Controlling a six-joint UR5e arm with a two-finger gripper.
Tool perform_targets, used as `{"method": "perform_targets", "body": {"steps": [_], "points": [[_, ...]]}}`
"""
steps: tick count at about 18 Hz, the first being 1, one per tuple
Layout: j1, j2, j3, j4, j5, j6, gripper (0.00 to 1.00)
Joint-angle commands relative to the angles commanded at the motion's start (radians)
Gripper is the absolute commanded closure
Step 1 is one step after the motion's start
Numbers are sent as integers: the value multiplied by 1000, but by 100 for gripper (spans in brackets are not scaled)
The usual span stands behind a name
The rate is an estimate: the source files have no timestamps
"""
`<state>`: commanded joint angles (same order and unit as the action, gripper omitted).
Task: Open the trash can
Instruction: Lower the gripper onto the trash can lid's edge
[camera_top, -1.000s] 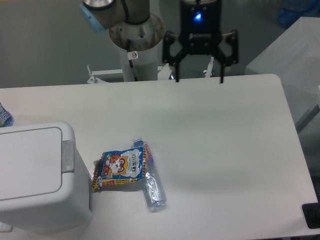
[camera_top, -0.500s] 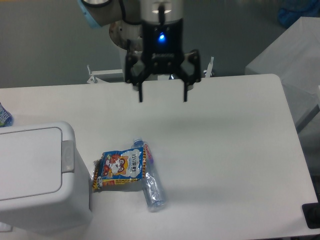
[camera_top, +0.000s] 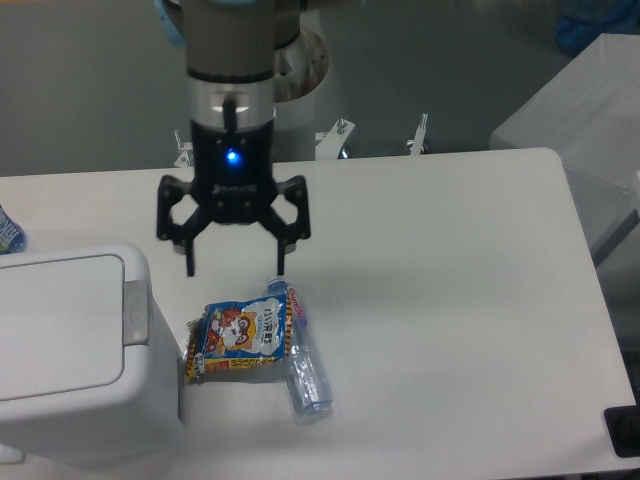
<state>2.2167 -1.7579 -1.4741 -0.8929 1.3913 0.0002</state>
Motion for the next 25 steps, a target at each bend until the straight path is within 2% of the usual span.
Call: {"method": "perform_targets", "body": {"steps": [15, 25], "points": [[-31, -43, -2, 5, 0, -28, 0], [-40, -49, -12, 5, 2, -28, 0]]}}
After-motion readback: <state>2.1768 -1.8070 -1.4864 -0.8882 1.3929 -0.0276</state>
